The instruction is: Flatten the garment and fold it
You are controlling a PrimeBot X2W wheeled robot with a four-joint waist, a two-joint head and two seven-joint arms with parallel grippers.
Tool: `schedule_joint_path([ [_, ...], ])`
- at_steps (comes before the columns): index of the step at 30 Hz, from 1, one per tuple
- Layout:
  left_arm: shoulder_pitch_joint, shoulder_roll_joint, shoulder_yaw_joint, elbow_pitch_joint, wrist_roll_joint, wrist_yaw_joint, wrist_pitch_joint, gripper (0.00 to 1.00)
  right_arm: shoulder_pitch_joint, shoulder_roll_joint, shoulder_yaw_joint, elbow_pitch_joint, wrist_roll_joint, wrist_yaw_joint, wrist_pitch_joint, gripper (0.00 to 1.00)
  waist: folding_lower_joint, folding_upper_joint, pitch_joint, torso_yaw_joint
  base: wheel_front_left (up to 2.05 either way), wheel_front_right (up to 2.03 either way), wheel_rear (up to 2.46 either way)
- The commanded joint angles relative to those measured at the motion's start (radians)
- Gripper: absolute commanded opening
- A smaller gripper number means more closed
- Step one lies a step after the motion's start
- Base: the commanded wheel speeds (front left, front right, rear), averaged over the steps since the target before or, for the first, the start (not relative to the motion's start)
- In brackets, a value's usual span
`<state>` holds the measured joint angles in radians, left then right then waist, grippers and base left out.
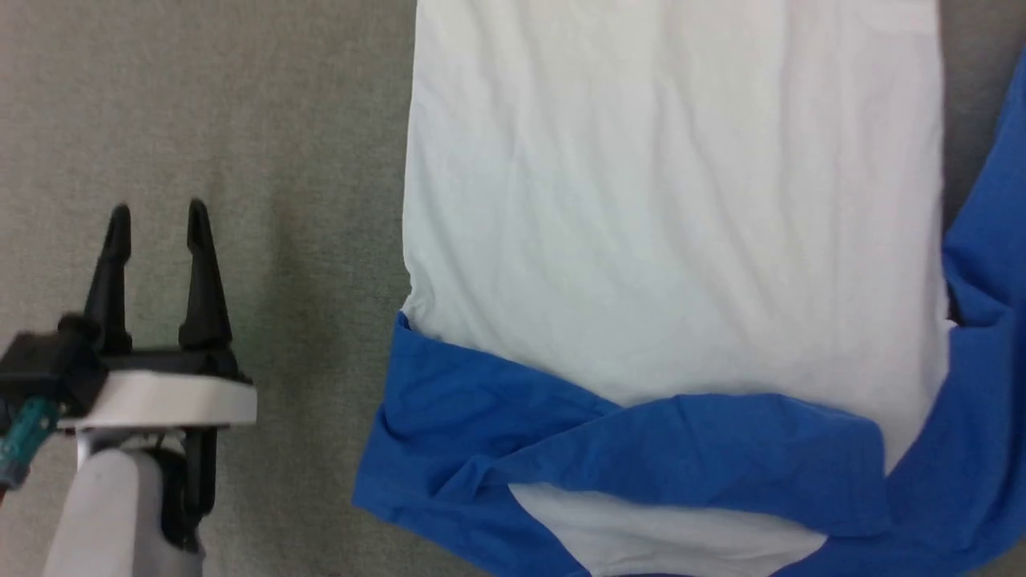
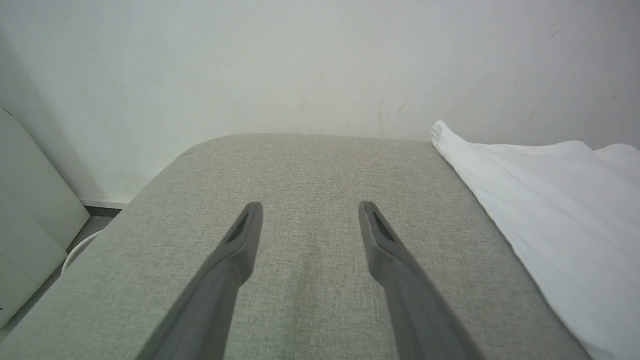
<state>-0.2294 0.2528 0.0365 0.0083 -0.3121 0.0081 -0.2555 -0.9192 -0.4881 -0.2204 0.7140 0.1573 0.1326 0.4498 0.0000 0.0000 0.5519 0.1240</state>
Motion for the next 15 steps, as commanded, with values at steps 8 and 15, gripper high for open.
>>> schedule_joint_path([
  [8,0.138,0.028,0.000,-0.015,0.013,0.007,0.058,1.00,0.267,-0.055,-0.065,-0.135,0.002,-0.002,-0.088,0.00,0.0000,0.0000,-0.298,-0.146,0.00,0.00,0.00],
  [15,0.223,0.044,-0.002,-0.082,0.020,0.029,0.134,1.00,0.467,-0.068,-0.072,-0.355,0.008,-0.002,-0.076,0.00,0.0000,0.0000,-0.394,-0.196,0.00,0.00,0.00],
])
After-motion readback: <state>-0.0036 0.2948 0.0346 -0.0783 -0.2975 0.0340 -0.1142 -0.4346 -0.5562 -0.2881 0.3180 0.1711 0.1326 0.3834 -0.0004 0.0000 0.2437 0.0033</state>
